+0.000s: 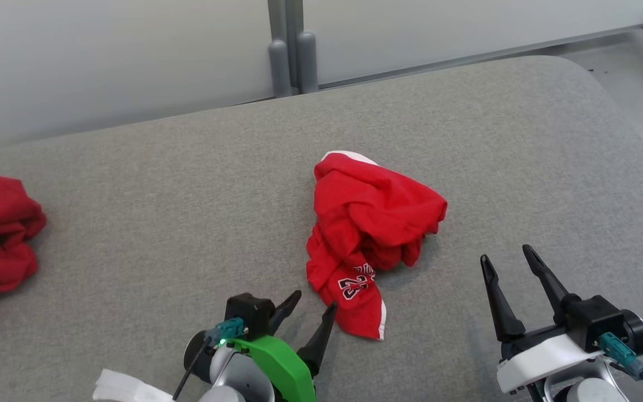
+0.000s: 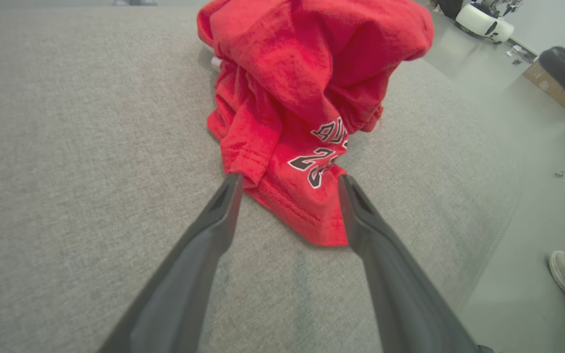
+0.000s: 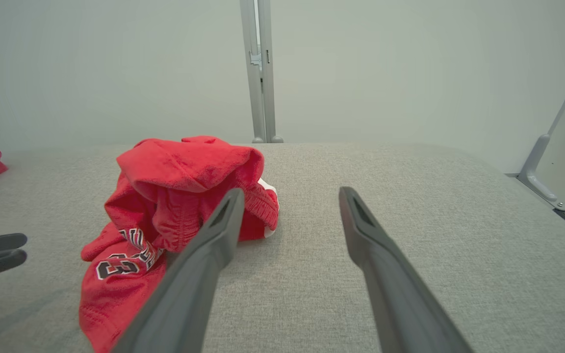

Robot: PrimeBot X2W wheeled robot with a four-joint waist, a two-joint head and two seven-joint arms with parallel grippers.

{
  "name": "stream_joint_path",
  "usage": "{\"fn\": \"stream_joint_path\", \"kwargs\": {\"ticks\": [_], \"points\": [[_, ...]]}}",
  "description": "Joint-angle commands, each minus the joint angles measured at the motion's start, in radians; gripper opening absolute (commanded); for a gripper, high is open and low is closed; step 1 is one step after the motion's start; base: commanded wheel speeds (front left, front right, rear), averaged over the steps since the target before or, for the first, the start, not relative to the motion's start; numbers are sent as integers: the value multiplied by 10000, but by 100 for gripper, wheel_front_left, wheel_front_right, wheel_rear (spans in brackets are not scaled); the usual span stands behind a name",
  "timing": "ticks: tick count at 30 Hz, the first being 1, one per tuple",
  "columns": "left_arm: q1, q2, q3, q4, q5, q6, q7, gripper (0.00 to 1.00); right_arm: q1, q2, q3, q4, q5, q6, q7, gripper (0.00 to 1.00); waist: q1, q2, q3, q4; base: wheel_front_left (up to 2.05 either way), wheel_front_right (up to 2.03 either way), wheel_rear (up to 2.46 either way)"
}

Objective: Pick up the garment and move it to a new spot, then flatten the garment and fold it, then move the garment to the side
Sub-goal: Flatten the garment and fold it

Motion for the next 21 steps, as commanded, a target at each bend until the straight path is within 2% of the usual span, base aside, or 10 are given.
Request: {"fn": "stream_joint_path", "kwargs": {"ticks": [1,6,7,12,14,17,18,19,20,21], "points": [[-175,-18,50,107,-312,203,164,100,-158,25,7,-35,32,1,-31,100,0,116,247,-448,0,0,0],[-482,-67,-470,472,-997,741,1040,100,-156,191,-60,-77,88,1,-30,100,0,116,378,-1061,0,0,0],[-580,-53,-607,629,-1084,1008,1121,100,-112,261,-29,-84,91,3,-30,100,0,116,441,-1249,0,0,0],[-830,-59,-511,1238,-1504,1541,920,100,-272,352,-45,-128,114,1,-30,100,0,116,647,-1710,0,0,0],[-972,-61,-546,1559,-1374,1656,838,100,-274,378,-62,-138,118,1,-30,100,0,116,678,-1831,0,0,0],[-1063,-57,-556,1854,-1530,1561,807,100,-266,395,-89,-142,114,1,-30,100,0,116,708,-1919,0,0,0],[-1095,-56,-584,2015,-1609,1484,864,77,-269,403,-95,-140,107,1,-30,100,0,116,720,-1954,0,0,0],[-1117,-54,-609,2177,-1716,1409,986,25,-276,419,-91,-135,101,1,-30,100,0,116,726,-1991,0,0,0],[-1141,-61,-602,2307,-1818,1346,1023,0,-282,431,-72,-122,104,1,-30,100,0,116,725,-2031,0,0,0],[-1189,-59,-610,2387,-1869,1262,1080,0,-280,440,-70,-103,116,1,-30,100,0,116,711,-2065,0,0,0]]}}
